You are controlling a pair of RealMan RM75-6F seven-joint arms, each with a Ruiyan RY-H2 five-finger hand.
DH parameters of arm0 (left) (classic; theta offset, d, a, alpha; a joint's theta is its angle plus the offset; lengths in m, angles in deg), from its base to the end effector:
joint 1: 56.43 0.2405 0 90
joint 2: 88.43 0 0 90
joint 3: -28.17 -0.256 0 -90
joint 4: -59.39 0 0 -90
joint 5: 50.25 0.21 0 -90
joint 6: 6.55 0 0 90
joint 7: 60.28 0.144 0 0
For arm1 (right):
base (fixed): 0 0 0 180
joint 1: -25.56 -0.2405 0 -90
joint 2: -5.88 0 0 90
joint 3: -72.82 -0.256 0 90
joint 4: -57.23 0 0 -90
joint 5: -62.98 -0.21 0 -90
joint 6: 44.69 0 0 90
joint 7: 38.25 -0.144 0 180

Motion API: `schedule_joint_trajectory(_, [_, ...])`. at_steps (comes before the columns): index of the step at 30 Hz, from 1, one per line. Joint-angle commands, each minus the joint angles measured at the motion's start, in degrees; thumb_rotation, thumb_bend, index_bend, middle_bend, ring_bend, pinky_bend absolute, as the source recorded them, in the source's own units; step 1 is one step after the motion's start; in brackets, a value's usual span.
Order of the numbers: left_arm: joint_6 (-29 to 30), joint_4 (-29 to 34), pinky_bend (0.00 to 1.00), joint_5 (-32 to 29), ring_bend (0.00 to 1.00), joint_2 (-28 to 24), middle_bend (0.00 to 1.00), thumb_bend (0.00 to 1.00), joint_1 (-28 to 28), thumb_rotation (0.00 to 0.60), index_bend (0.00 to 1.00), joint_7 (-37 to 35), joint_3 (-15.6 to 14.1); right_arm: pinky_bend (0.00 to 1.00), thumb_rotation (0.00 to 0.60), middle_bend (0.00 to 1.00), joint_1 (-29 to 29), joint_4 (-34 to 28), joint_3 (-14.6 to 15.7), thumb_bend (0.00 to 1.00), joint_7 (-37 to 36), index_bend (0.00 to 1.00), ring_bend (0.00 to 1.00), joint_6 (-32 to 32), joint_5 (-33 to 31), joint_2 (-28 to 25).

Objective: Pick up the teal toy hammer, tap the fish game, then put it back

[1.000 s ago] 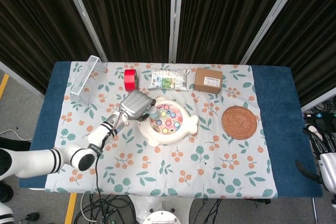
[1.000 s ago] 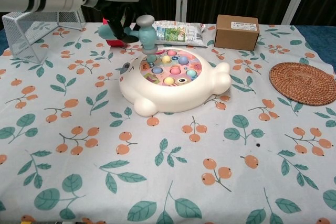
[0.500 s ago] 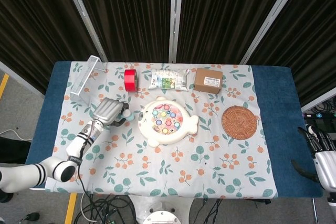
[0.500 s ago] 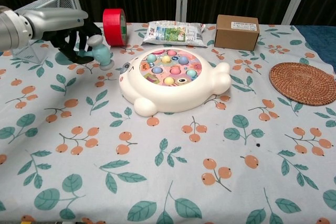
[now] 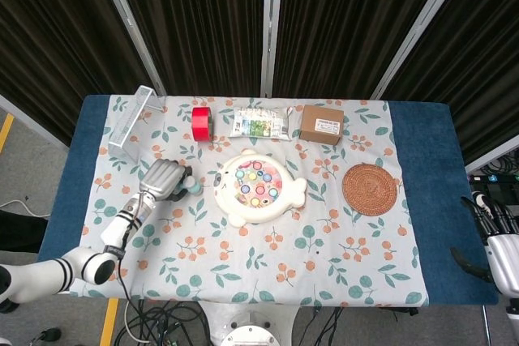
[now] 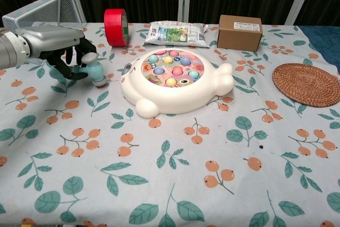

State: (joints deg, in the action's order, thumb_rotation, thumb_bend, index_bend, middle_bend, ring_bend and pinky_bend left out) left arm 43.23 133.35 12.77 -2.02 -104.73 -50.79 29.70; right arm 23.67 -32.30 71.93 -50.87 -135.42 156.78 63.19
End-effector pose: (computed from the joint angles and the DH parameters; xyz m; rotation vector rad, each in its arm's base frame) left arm -0.1902 0.3718 -0.0094 -1.9444 -0.9308 -0.7556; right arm -0.3151 -0.1574 0.2012 1.4284 -0.8844 1.0150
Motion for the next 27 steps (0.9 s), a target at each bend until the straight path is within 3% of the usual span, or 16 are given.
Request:
schedule_joint_trajectory(1, [-0.7,0.4,0.43,-0.6,0.36,-0.2,0.47,0.31,0.4,0.6,0.43,1.1,0.2,0.0,0.6,0.18,0.0,0.0,0.0,0.18,0.0,0.07,0.0,0.0,-0.1,0.0])
schedule_joint_trajectory(15, [-1.7,1.7,0.41,-1.0,0.31,-0.9,0.38,0.26,1.7,0.6,0.34,2.9,1.7,0.0,0.6,0.18,0.2,-0.3,0.0,0.18,0.3,0.07,0.0,-0.4,0.1,0.0])
schedule_joint_trajectory(27, [-4.1,0.9,0.41,-2.5,0.3,-0.9,0.39,0.26,0.8,0.6,0.34,4.1,3.7,0.0,0.6,0.18,0.1,-0.6,-0.1,0.18,0.6,0.07,0.0,-0.2,0.0,-0.1])
